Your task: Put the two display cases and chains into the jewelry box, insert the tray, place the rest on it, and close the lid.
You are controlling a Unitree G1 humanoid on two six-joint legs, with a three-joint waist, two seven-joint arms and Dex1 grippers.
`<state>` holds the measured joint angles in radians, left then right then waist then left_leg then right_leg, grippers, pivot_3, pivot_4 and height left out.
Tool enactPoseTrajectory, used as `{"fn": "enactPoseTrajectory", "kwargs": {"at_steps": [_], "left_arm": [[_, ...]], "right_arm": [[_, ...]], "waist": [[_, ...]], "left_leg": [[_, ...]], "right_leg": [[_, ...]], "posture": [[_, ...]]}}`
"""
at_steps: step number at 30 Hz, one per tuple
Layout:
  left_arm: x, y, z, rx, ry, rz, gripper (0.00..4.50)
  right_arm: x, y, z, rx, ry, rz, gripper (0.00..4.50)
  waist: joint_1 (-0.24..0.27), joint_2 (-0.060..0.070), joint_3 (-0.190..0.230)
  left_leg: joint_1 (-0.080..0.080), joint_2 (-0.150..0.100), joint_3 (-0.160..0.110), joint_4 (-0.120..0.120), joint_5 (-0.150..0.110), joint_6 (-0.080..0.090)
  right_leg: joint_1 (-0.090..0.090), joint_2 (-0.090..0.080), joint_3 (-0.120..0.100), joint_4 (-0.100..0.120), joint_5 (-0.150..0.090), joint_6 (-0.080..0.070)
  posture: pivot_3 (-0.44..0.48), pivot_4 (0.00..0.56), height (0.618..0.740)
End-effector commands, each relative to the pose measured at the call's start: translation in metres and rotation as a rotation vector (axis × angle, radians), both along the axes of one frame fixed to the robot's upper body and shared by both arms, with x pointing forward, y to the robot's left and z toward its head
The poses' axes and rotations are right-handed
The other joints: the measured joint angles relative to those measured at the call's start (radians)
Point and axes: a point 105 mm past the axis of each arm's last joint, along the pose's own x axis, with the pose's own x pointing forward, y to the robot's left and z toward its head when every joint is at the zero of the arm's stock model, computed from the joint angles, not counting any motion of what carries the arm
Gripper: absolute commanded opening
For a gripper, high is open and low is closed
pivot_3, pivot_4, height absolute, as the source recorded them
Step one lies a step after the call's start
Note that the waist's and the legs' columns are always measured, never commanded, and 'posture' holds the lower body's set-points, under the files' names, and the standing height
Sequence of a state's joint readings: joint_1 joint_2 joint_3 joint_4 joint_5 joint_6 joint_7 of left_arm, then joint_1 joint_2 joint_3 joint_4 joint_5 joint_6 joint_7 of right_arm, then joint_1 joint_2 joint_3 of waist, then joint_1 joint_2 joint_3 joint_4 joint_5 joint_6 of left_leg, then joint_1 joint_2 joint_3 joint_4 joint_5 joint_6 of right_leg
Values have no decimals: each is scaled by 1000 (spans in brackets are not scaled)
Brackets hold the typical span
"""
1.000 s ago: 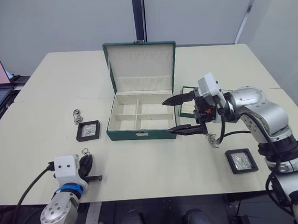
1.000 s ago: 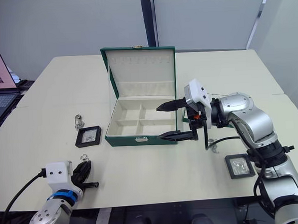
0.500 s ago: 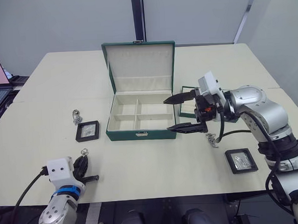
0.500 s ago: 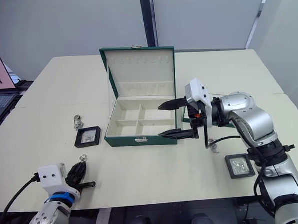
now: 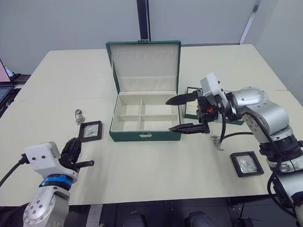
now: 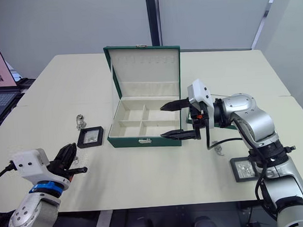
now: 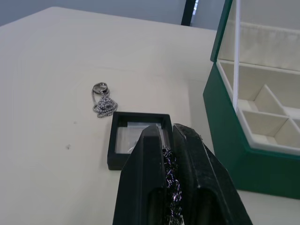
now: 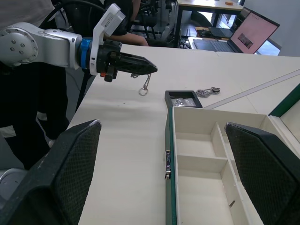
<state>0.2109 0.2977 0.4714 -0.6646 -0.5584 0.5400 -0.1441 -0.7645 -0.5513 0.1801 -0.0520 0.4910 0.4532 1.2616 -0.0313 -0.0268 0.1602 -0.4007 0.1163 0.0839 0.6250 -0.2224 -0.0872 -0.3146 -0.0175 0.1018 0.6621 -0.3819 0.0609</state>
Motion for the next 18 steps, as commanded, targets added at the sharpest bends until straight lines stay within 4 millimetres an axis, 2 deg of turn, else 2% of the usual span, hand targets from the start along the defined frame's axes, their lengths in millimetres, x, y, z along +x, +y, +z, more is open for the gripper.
{"fn": "enactPoseTrajectory", "kwargs": {"at_steps": [1, 6, 12, 18], "left_arm": [[0, -6, 23, 17, -71, -36, 60], [8, -18, 37, 22, -101, -104, 60], [18, -35, 52, 73, -106, -252, 60], [44, -53, 70, 94, -122, -373, 60]], "right_arm": [[-2, 0, 15, 20, -67, 12, 4500], [-1, -1, 16, 22, -73, 5, 4500], [2, -3, 28, 76, -74, -22, 4500], [4, -5, 36, 129, -58, -66, 4500]], "waist": [[0, 0, 0], [0, 0, 0], [0, 0, 0], [1, 0, 1]], "left_leg": [[0, 0, 0, 0, 0, 0], [0, 0, 0, 0, 0, 0], [0, 0, 0, 0, 0, 0], [0, 0, 0, 0, 0, -1]], "right_leg": [[0, 0, 0, 0, 0, 0], [0, 0, 0, 0, 0, 0], [0, 0, 0, 0, 0, 0], [0, 0, -1, 0, 0, 0]], "posture": [[0, 150, 740], [0, 150, 740], [0, 150, 740], [0, 150, 740]]}}
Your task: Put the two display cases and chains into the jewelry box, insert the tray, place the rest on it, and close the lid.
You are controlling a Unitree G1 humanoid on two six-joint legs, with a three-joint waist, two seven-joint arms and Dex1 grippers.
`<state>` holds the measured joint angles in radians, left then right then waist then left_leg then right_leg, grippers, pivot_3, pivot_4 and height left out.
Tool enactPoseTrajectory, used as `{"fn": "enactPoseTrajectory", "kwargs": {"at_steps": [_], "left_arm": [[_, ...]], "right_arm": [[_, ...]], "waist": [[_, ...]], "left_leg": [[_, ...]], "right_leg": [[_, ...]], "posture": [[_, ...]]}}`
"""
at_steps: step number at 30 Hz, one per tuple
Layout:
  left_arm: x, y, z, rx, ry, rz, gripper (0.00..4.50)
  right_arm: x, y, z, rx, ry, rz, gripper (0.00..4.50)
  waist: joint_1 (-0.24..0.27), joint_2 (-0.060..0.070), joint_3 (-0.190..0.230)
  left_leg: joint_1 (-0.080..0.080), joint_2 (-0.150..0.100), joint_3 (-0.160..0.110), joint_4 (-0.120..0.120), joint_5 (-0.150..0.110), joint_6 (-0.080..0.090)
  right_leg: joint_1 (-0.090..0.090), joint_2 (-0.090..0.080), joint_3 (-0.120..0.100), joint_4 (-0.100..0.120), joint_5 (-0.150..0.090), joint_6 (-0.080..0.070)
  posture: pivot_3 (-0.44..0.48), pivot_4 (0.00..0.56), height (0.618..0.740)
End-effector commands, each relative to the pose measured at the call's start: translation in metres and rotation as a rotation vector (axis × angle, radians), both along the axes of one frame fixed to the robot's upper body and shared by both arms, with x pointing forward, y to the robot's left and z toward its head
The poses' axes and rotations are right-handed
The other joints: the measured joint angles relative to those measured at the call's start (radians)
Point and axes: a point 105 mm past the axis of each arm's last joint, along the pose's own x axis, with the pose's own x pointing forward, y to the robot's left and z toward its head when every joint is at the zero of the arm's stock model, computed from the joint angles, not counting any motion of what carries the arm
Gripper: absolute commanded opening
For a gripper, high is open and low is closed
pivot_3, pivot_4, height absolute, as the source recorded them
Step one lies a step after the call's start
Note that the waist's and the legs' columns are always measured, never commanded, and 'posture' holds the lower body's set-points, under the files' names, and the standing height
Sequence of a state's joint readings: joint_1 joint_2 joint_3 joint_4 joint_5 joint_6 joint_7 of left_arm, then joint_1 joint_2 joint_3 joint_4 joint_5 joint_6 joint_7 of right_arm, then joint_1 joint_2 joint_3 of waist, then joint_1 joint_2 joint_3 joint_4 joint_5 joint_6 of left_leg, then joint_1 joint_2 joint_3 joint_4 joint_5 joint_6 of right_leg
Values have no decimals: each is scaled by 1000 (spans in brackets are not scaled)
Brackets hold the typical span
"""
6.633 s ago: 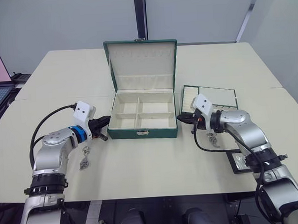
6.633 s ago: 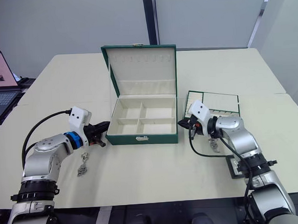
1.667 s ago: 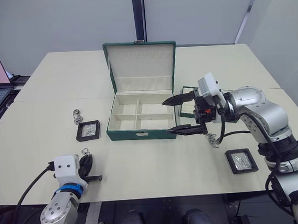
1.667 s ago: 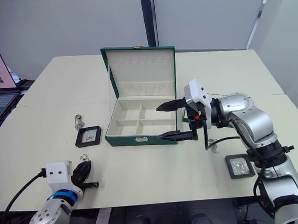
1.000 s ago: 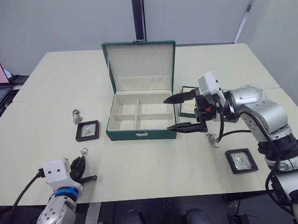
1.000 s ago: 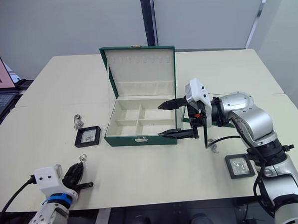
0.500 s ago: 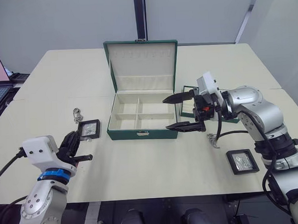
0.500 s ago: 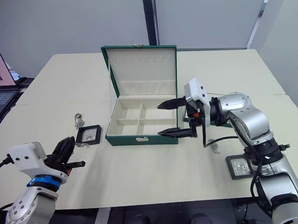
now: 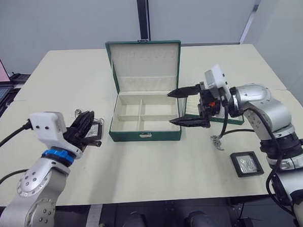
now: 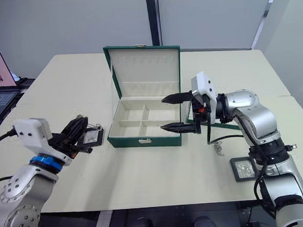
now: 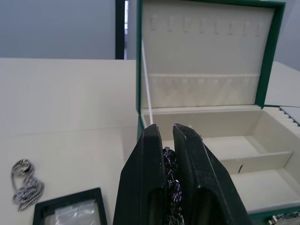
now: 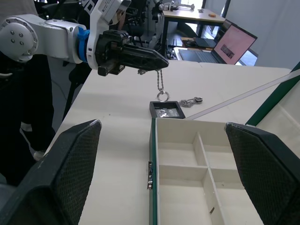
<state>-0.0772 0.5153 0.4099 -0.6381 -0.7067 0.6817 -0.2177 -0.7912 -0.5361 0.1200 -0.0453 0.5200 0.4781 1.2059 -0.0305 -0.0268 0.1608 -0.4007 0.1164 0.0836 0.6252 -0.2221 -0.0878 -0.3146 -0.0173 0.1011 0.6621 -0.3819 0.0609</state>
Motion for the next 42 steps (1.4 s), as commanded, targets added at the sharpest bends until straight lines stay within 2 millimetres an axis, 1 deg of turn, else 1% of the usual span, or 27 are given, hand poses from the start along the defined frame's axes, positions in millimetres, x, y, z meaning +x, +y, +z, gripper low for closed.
{"fn": "enactPoseTrajectory", "kwargs": {"at_steps": [1, 4, 6, 8, 10, 12, 16, 20, 23, 29, 37, 42], "left_arm": [[13, -13, 12, 8, -20, -64, 60], [33, -25, 20, 12, -34, -77, 60], [45, -31, 22, 18, -32, -59, 60], [52, -35, 22, 20, -34, -48, 60], [60, -44, 22, 9, -37, -37, 60], [71, -51, 19, -16, -40, 14, 60], [85, -53, 3, -45, -5, 116, 60], [91, -57, -3, -42, -2, 143, 60], [97, -54, -7, -47, 10, 179, 60], [107, -54, -10, -34, 14, 163, 60], [113, -54, -20, -27, 52, 165, 60], [115, -57, -21, -35, 51, 161, 60]], "right_arm": [[-3, -1, 16, 51, -43, -15, 4500], [-2, -5, 16, 54, -48, -53, 4500], [-1, -8, 16, 57, -50, -80, 4500], [-1, -10, 16, 58, -52, -97, 4500], [0, -13, 16, 57, -54, -119, 4500], [1, -17, 17, 55, -59, -147, 4500], [6, -23, 20, 63, -67, -204, 4500], [9, -27, 21, 55, -68, -239, 4500], [12, -29, 19, 34, -67, -262, 4500], [16, -31, 17, 17, -62, -272, 4500], [16, -30, 15, 9, -62, -263, 4500], [16, -30, 14, 7, -61, -258, 4500]], "waist": [[1, 0, 0], [4, 0, 0], [4, 0, 0], [4, 0, 0], [2, 0, 1], [3, 0, 1], [0, -1, 1], [1, -1, 1], [4, -1, 1], [4, -1, 1], [4, -1, 1], [4, -1, 1]], "left_leg": [[0, 0, 0, 0, 0, 0], [0, 0, 0, 0, 0, 0], [-1, 0, 0, 0, 0, 0], [-1, 0, 0, 0, 0, 0], [-1, 0, 1, 0, 0, 0], [-1, 0, 1, 0, 0, 0], [-1, 0, 1, 1, 0, 0], [-1, 0, 1, 1, 0, 0], [-1, 0, 1, 1, 0, 0], [-1, 0, 1, 1, 0, 0], [-1, 0, 1, 1, 0, 0], [-1, 0, 1, 1, 0, 0]], "right_leg": [[0, 0, 0, 0, 0, 0], [0, 0, 0, 0, 0, 0], [0, 0, 0, 0, 0, 0], [0, 0, 0, -1, 0, 0], [-1, 0, 1, -1, 0, 0], [-1, 0, 1, -1, 0, 0], [-1, 0, 1, 0, 0, 0], [-1, 1, 1, 0, 0, 0], [-1, 0, 1, -1, 0, 0], [-1, 0, 1, 0, 0, 0], [-1, 0, 1, 0, 0, 0], [-1, 0, 1, 0, 0, 0]], "posture": [[0, 150, 740], [0, 150, 740], [0, 150, 740], [0, 150, 740], [0, 150, 740], [0, 150, 740], [0, 150, 740], [0, 150, 740], [0, 150, 740], [0, 150, 740], [0, 150, 740], [0, 150, 740]]}}
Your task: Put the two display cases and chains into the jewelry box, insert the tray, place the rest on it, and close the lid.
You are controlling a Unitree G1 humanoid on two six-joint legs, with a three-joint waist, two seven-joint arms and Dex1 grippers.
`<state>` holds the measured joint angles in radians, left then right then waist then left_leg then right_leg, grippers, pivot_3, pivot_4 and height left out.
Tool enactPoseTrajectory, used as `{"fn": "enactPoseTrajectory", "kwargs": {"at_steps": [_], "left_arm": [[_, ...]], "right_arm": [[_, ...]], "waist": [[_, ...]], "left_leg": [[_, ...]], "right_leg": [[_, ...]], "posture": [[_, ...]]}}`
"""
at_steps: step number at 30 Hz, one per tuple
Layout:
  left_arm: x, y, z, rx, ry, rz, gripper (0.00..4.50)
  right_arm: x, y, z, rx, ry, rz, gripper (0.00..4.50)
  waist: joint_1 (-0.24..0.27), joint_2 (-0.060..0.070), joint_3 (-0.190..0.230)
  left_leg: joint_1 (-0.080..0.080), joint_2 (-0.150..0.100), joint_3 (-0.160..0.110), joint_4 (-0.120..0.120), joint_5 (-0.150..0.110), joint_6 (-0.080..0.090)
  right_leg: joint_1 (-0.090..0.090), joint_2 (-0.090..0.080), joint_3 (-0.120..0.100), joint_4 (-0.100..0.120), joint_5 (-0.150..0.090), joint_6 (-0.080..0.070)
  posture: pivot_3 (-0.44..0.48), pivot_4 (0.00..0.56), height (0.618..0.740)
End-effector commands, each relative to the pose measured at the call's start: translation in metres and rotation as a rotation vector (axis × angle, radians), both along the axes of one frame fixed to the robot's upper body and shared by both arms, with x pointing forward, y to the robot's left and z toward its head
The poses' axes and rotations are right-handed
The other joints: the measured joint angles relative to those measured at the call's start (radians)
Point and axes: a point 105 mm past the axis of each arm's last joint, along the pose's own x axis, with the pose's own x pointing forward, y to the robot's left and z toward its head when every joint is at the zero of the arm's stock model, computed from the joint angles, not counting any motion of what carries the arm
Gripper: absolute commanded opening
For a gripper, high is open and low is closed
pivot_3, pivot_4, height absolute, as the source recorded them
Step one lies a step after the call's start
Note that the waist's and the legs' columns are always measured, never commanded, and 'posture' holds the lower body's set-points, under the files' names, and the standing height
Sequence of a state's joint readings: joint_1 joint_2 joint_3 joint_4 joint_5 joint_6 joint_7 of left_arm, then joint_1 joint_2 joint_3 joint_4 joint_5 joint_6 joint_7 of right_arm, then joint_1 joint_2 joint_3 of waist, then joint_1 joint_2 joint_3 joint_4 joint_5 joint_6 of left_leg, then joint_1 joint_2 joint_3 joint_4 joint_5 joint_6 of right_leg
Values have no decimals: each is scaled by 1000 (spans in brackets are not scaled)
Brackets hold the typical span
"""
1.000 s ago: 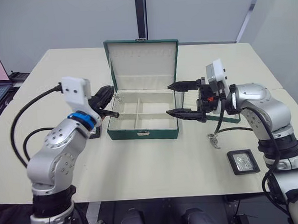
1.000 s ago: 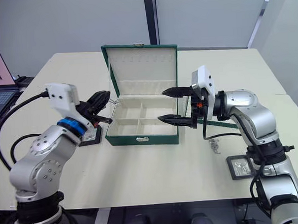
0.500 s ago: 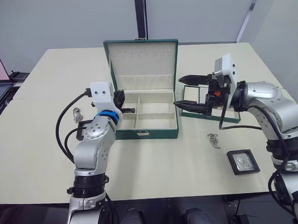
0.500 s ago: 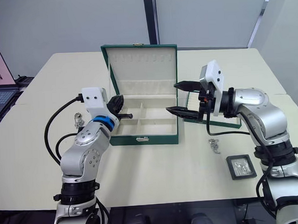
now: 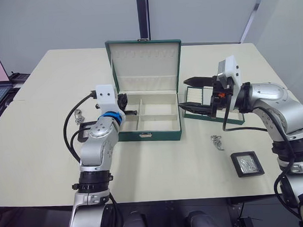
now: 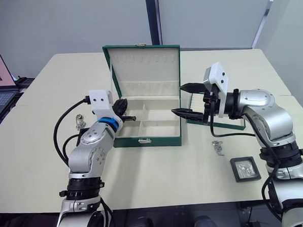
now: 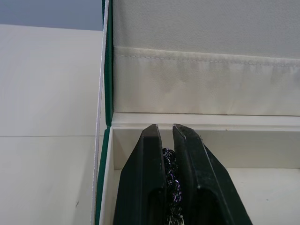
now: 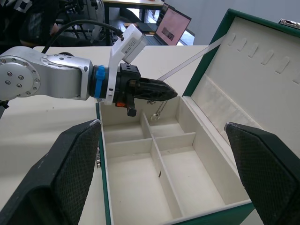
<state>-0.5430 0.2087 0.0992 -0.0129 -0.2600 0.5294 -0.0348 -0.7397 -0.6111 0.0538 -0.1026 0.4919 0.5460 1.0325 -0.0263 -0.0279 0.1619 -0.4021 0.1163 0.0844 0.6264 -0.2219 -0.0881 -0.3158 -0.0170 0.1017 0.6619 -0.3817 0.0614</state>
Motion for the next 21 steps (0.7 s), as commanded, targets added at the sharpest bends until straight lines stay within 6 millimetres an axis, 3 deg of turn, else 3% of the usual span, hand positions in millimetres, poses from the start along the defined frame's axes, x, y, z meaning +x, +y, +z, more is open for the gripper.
{"fn": "enactPoseTrajectory", "kwargs": {"at_steps": [1, 10, 21], "left_arm": [[1, -2, 18, -2, -69, -4, 60], [3, -2, 17, -3, -71, -7, 60], [5, -7, 23, -10, -91, -28, 3373]], "right_arm": [[-3, 0, 11, 5, -50, 13, 4500], [-4, 1, 10, 3, -44, 19, 4500], [-6, 0, 8, 0, -41, 25, 4500]], "waist": [[0, 0, 0], [0, 0, 0], [0, 0, 0]], "left_leg": [[0, 0, 0, 0, 0, 0], [0, 0, 0, 0, 0, 0], [0, 0, 0, 0, 0, 0]], "right_leg": [[0, 0, 0, 0, 0, 0], [0, 0, 0, 0, 0, 0], [0, 0, 0, 0, 0, 0]], "posture": [[0, 150, 740], [0, 150, 740], [0, 150, 740]]}}
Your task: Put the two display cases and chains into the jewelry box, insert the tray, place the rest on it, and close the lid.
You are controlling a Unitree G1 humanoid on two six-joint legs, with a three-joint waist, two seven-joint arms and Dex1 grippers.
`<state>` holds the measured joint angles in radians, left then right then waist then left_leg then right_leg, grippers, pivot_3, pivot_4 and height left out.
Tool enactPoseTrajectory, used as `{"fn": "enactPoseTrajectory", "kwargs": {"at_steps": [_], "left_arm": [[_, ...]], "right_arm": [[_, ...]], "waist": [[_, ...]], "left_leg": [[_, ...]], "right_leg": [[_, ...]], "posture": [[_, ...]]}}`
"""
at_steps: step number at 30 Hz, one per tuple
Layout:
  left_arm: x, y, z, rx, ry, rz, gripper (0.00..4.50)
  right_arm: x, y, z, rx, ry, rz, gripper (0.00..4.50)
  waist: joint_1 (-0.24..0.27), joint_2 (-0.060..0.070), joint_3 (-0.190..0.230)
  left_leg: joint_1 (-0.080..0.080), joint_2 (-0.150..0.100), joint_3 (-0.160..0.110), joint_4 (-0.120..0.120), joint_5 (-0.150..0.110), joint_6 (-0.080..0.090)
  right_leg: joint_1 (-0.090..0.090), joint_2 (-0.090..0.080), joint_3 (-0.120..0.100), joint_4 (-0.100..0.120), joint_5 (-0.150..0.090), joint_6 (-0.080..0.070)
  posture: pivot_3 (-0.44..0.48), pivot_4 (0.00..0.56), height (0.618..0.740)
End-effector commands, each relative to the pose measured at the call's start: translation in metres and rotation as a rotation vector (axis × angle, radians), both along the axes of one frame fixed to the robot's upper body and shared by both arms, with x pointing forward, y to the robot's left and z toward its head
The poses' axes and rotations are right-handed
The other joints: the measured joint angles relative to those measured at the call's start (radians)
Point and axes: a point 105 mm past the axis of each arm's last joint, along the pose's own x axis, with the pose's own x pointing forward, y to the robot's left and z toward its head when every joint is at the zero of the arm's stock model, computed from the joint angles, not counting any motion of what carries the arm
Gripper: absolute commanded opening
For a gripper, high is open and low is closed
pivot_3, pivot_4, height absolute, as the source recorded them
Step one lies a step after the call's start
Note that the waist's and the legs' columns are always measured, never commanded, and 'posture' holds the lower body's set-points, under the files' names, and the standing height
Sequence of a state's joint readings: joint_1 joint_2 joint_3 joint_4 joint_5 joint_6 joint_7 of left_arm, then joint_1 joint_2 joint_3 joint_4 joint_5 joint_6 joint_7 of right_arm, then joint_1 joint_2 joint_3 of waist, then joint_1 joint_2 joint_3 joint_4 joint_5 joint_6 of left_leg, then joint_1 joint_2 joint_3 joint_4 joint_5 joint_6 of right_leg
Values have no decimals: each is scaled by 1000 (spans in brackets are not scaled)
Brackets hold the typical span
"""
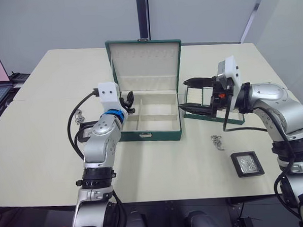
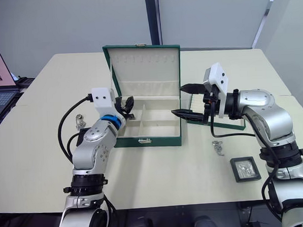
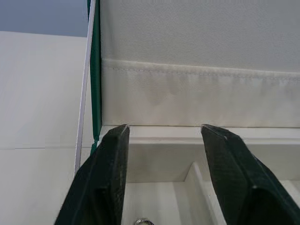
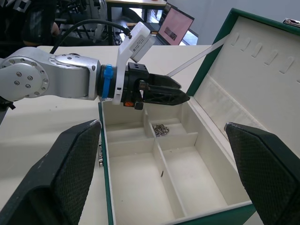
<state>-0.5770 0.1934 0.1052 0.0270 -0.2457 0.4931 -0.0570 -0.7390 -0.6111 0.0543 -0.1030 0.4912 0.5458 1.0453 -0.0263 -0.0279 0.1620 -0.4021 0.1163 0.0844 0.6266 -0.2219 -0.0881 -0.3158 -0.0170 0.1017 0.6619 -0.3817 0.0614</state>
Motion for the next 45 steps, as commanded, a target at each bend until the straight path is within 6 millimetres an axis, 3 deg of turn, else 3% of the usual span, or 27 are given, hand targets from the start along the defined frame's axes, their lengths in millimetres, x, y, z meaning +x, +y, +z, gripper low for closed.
{"fn": "enactPoseTrajectory", "kwargs": {"at_steps": [1, 4, 13, 18, 25, 31, 39, 45], "left_arm": [[-1, -3, 17, -3, -64, -15, 3720], [-2, -7, 18, -6, -71, -38, 4448], [-30, -40, 23, -11, -100, -347, 4448], [-55, -29, 25, 21, -88, -477, 4448], [-93, 40, 30, 121, -27, -482, 4448], [-126, 111, 17, 245, 140, -419, 4448], [-145, 176, 23, 306, 211, -257, 4448], [-150, 212, 24, 317, 228, -162, 4448]], "right_arm": [[-5, -1, 9, 4, -43, 14, 4500], [-6, -1, 8, 4, -41, 15, 4500], [-5, -12, 0, -3, -14, -12, 4500], [-5, -30, -6, -17, 15, -59, 4500], [-9, -76, -20, -49, 86, -168, 4500], [-14, -128, -42, -67, 186, -299, 4500], [-15, -187, -69, -127, 253, -480, 4500], [-19, -206, -83, -118, 284, -542, 4500]], "waist": [[0, 0, 0], [0, 0, 0], [0, 0, 0], [-3, 1, 1], [-3, 0, 3], [-4, 0, 4], [-4, 0, 5], [-6, 1, 6]], "left_leg": [[0, 0, 0, 0, 0, 0], [0, 0, 0, 0, 0, 0], [0, 0, 0, 0, 0, 0], [0, 0, 0, -1, 0, 0], [0, 0, 0, -2, 0, 0], [0, 0, 0, -2, 0, 0], [0, 0, 0, -3, -1, 1], [1, 0, 1, -3, -1, 1]], "right_leg": [[0, 0, 0, 0, 0, 0], [0, 0, 0, 0, 0, 0], [0, 0, 0, 0, 0, 0], [0, 0, 0, 0, 0, 0], [0, 0, 0, -1, 0, 0], [0, -1, 0, -1, 0, 0], [-2, -1, -1, -1, 0, 0], [-2, -1, 0, -1, 0, 0]], "posture": [[0, 150, 740], [0, 150, 740], [0, 150, 740], [0, 150, 740], [0, 150, 740], [0, 150, 740], [0, 150, 740], [0, 150, 740]]}}
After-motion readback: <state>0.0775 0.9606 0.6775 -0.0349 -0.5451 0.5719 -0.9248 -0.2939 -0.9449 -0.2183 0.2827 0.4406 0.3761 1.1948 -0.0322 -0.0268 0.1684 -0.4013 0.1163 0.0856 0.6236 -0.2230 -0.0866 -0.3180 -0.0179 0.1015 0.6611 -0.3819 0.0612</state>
